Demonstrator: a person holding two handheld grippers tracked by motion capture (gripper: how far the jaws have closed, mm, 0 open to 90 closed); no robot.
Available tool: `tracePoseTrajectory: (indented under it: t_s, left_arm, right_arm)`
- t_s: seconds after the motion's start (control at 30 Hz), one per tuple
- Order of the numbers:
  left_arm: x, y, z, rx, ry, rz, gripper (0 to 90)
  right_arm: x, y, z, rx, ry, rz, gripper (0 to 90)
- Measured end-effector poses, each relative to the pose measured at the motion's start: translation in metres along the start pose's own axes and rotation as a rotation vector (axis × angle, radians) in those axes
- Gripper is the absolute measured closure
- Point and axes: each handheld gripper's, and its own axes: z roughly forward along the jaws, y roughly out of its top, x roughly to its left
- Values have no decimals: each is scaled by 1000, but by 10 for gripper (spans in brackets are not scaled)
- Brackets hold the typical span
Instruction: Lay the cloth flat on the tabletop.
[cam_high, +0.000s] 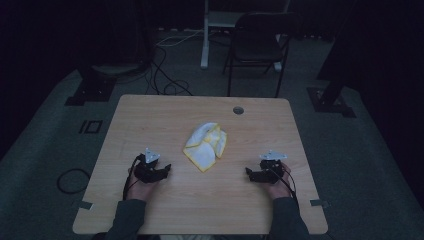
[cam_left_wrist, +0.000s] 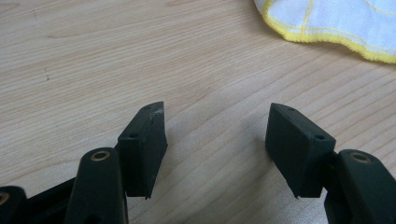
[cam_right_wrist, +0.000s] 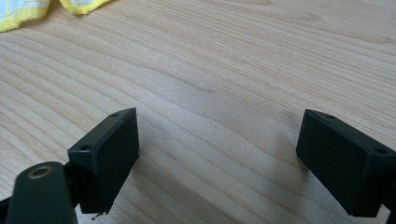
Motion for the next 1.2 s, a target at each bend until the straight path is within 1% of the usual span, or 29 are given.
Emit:
tracePoseTrajectory:
  t_s: [0.37,0.43,0.47,0.53,0.8,0.93,1.03,1.13,1.2]
  left_arm:
    - [-1,0,0,-4,-9,8,441]
    - [-3,0,0,-9,-8,5,464]
    - [-3,0,-1,-8,-5,9,497]
    - [-5,0,-1,-11,-7,10,508]
    - [-5,1,0,-13,-17,8,537]
    - [-5,2,1,-14,-24,15,558]
    - [-4,3,1,-3,-32,5,573]
    - [-4,6,0,4,-27,17,585]
    - [-6,8,-3,-4,-27,32,594]
  right_arm:
    - [0,0,0,-2,6,-3,143]
    - [0,0,0,-2,6,-4,143]
    - [0,0,0,-2,6,-5,143]
    - [0,0,0,-2,7,-5,143]
    - [0,0,0,-2,9,-7,143]
    - [0,0,0,-2,9,-7,143]
    - [0,0,0,-2,9,-7,144]
    - [0,0,0,-2,9,-7,144]
    - [0,0,0,-2,9,-7,143]
